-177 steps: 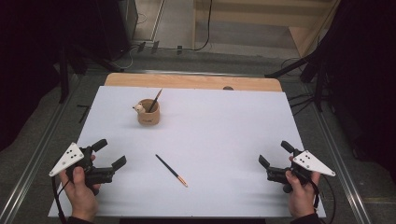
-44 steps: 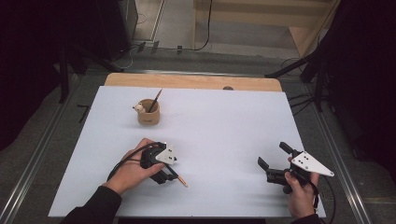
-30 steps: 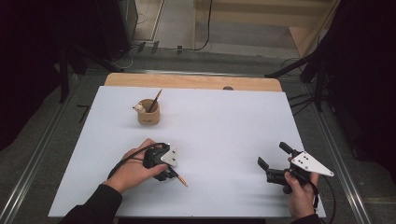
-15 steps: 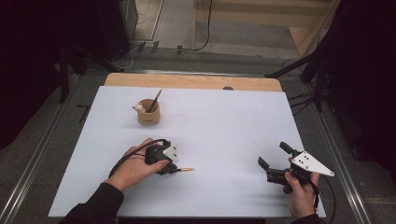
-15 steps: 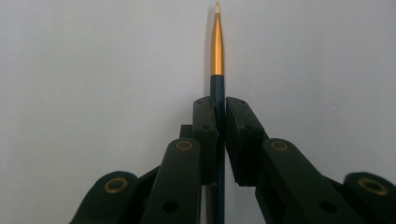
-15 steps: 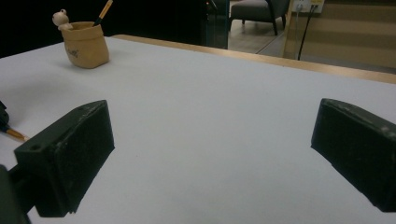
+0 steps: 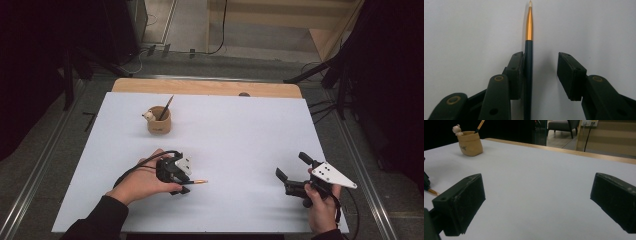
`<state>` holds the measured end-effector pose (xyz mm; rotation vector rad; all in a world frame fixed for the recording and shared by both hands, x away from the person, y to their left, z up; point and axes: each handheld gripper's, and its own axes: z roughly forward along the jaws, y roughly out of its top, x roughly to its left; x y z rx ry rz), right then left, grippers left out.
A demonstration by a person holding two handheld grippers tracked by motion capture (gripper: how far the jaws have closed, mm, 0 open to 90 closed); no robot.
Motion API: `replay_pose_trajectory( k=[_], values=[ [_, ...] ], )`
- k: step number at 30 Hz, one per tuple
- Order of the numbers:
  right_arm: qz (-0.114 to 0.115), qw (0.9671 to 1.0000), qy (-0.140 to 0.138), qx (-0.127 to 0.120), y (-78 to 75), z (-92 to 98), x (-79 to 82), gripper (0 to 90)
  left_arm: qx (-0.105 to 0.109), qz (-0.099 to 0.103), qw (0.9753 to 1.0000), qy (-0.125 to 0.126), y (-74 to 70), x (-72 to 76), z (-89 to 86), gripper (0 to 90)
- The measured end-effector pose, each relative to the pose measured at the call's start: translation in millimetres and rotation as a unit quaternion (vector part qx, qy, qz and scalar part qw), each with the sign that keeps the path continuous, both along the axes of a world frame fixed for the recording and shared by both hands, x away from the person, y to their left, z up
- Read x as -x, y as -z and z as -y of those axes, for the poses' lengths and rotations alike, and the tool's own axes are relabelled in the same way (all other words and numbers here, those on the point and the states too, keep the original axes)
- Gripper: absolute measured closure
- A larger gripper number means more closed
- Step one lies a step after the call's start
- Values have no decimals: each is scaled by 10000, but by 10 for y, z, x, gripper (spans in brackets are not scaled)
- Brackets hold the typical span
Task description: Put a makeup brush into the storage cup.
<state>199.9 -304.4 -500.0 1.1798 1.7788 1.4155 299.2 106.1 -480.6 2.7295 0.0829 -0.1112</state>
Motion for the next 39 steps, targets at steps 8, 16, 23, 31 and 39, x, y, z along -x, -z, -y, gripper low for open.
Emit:
replay_pose_trajectory(
  k=[8,16,23,31,39],
  values=[
    [5,10000,5,-3,0,4,-1,0,-117,261,9996,-77,-14,1,22,720],
    [2,10000,7,-10,2,10,2,1,-338,427,9985,-9,-29,33,85,766],
    [16,10000,12,3,-7,6,6,2,-317,570,9978,98,-30,58,81,841],
    [13,10000,7,64,-2,-3,7,2,77,491,9988,-12,-6,36,-13,842],
    [25,10000,20,61,-3,10,12,2,436,478,9976,-229,-76,-33,-81,843]
  ],
)
